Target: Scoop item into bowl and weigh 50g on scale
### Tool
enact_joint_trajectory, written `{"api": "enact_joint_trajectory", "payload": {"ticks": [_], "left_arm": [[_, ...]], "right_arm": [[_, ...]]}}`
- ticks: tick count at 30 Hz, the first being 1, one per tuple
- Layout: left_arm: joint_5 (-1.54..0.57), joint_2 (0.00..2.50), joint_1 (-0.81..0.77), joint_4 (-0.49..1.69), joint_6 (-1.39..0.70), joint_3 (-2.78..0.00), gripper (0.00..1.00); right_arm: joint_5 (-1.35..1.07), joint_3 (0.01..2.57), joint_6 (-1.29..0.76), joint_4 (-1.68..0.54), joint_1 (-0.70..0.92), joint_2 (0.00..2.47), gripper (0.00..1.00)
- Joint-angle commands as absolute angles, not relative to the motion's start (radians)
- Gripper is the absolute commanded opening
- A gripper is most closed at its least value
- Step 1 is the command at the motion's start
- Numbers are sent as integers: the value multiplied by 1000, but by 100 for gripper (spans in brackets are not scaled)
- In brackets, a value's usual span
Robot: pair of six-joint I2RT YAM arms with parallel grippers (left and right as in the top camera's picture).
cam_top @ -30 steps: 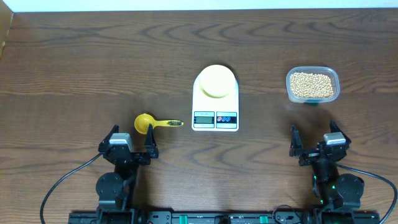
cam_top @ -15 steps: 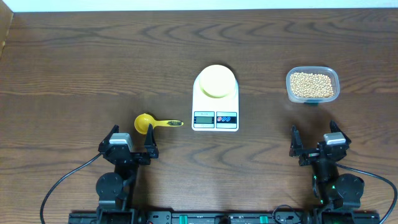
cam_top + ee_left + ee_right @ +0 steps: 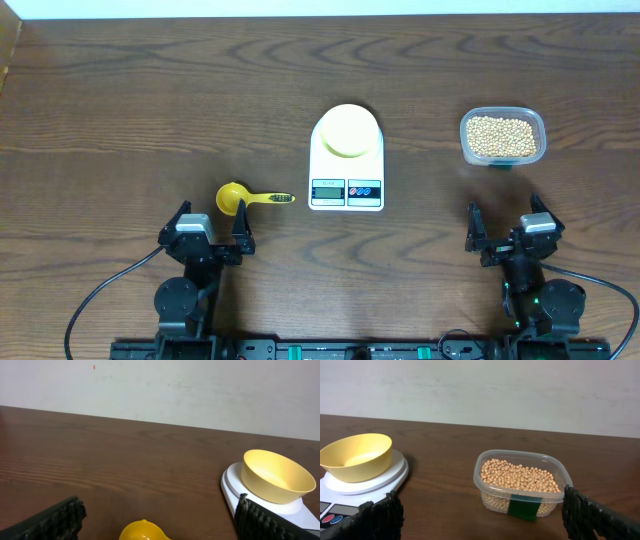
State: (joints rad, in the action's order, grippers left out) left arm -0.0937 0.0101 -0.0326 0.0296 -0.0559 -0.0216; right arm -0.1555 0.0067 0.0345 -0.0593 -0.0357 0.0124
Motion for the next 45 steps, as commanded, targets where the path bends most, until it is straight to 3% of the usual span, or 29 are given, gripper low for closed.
{"api": "enact_joint_trajectory", "payload": {"ticks": [1,30,45], "left_arm": [[-89,5,-26,63,-62,-4,98],[-85,15,-26,88,-66,-79,98],[-85,265,-26,286,-65,-348,98]], "right_arm": [[-144,6,46,-64,-35,9,99],[-144,6,46,-64,-35,9,99],[-144,6,46,-64,-35,9,99]]}}
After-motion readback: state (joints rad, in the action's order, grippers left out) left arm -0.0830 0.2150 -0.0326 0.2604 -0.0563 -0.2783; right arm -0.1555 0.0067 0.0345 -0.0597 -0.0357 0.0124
